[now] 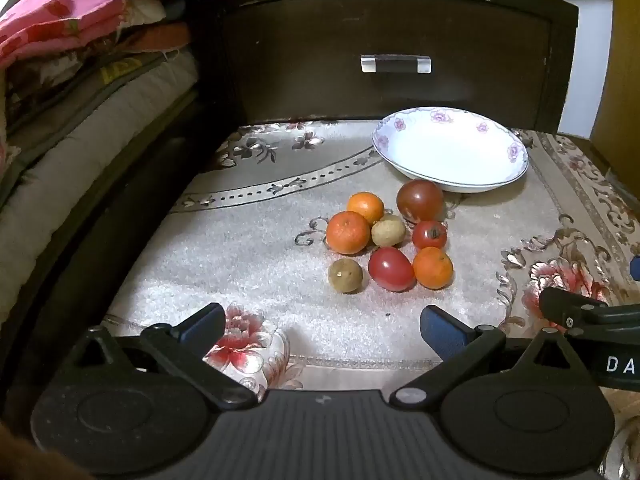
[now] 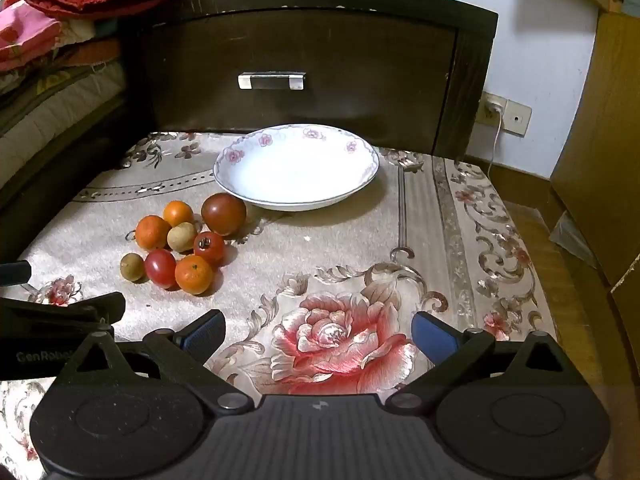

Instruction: Organize fruits

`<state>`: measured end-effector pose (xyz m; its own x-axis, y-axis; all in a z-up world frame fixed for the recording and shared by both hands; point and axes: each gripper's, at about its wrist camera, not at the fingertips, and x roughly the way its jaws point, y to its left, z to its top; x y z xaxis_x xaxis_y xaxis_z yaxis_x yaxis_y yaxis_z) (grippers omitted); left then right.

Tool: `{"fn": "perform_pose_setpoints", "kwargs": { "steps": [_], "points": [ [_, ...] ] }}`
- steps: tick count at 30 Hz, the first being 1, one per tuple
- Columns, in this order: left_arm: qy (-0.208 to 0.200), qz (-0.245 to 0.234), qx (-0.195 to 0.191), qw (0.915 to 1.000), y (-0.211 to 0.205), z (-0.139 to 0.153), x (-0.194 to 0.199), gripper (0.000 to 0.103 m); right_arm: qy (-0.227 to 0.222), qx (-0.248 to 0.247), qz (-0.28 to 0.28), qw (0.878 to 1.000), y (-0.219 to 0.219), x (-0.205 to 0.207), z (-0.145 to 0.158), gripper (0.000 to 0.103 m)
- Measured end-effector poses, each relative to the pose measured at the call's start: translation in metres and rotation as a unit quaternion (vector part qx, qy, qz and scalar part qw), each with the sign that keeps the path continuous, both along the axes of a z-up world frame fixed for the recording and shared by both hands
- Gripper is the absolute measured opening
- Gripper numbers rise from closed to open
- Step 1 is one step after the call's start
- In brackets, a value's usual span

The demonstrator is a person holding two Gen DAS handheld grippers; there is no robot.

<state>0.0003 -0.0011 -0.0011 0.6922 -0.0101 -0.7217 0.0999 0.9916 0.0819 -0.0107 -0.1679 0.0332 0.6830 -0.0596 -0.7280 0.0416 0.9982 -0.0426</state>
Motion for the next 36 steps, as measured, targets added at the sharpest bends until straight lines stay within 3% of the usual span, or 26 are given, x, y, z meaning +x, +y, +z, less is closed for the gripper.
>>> {"fn": "perform_pose_setpoints", "kwargs": {
  "steps": [36],
  "points": [
    [0.014, 0.004, 0.001, 0.9999, 0.0018, -0.0070, 0.0005, 0.103, 0.011, -0.006, 0.002, 1.000, 0.0005, -0.0005, -0.0055, 0.095]
  ]
}}
